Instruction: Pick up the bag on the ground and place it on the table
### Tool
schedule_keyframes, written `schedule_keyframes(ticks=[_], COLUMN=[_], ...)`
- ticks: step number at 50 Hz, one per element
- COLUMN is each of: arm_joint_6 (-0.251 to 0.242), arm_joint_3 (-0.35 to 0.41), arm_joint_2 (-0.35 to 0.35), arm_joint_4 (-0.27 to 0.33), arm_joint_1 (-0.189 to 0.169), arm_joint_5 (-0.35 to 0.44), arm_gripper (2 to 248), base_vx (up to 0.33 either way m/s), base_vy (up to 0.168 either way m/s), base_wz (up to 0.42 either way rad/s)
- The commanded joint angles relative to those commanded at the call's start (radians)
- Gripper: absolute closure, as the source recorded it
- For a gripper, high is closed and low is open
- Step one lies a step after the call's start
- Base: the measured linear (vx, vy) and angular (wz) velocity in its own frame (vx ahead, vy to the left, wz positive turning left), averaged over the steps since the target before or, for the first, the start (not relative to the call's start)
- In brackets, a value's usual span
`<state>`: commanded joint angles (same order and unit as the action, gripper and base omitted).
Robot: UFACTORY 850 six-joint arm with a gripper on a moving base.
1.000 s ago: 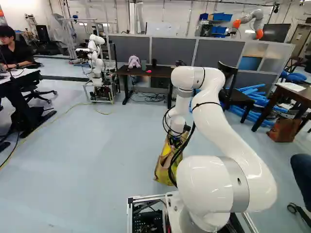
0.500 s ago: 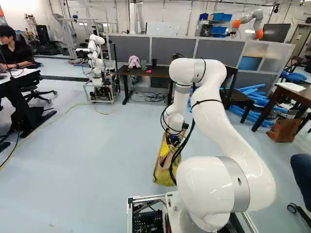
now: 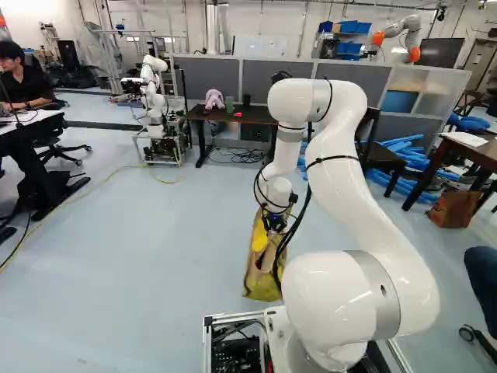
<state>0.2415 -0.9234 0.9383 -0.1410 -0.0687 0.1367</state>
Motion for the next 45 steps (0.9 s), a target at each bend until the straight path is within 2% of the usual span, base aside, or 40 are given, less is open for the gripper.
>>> schedule_keyframes(ticks=[20, 45], arm_joint_6=[0.000, 0.000], arm_joint_3=[0.080, 0.149], arm_joint_2=[-0.093, -0.203], arm_joint_4=[0.034, 0.061], arm_joint_1=[0.023, 0.027], arm_joint_5=[-0.043, -0.117], arm_gripper=[229, 229], base_vx=[0.000, 0.000], base_vy=[0.000, 0.000], base_wz=[0.000, 0.000])
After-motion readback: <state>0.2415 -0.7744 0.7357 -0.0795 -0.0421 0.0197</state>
